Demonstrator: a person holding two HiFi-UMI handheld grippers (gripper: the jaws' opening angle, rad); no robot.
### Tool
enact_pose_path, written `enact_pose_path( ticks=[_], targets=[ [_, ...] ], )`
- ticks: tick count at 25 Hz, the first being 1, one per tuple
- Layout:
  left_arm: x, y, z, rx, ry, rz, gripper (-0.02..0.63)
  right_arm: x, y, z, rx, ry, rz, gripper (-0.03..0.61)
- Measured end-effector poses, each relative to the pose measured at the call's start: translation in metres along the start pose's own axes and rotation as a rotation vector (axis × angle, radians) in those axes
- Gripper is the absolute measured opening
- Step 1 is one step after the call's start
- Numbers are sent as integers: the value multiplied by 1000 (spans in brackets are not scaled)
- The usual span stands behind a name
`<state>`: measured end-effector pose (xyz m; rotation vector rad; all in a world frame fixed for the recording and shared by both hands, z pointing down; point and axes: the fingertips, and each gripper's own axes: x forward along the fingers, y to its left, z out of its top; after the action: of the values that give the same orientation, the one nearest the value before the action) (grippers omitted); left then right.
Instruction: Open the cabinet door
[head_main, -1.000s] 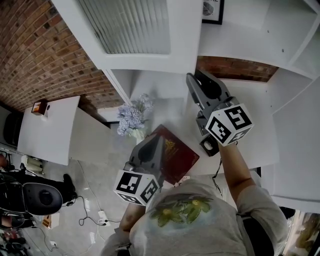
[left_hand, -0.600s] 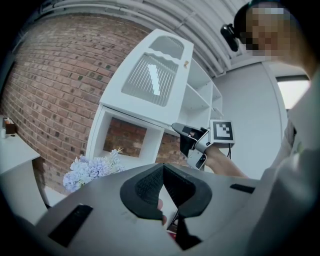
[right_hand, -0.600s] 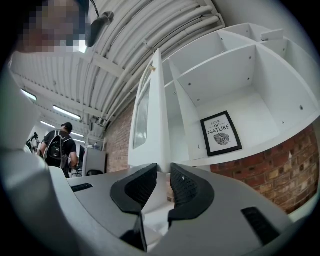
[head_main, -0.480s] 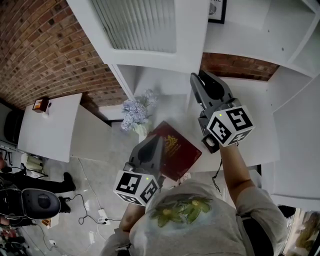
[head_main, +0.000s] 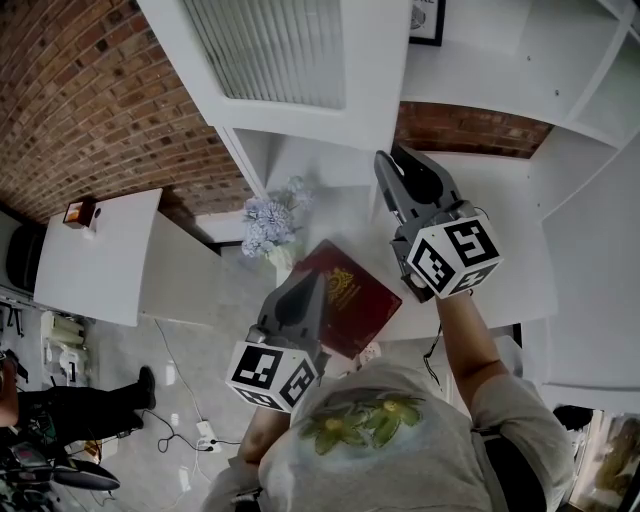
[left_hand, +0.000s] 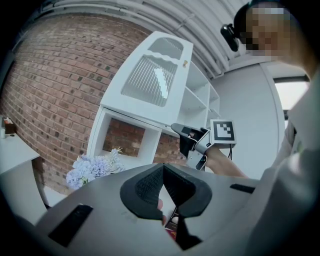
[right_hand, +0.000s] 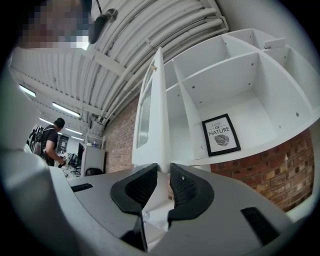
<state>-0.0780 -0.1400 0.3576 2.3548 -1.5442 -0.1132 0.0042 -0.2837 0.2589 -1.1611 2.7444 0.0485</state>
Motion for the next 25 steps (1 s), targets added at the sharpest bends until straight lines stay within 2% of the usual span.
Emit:
enact_pose_path(
  ticks=[25],
  targets=[
    [-18,-2,-5,-14,-6,31,9,-18,27,3,-47,46,-33,83]
  ],
)
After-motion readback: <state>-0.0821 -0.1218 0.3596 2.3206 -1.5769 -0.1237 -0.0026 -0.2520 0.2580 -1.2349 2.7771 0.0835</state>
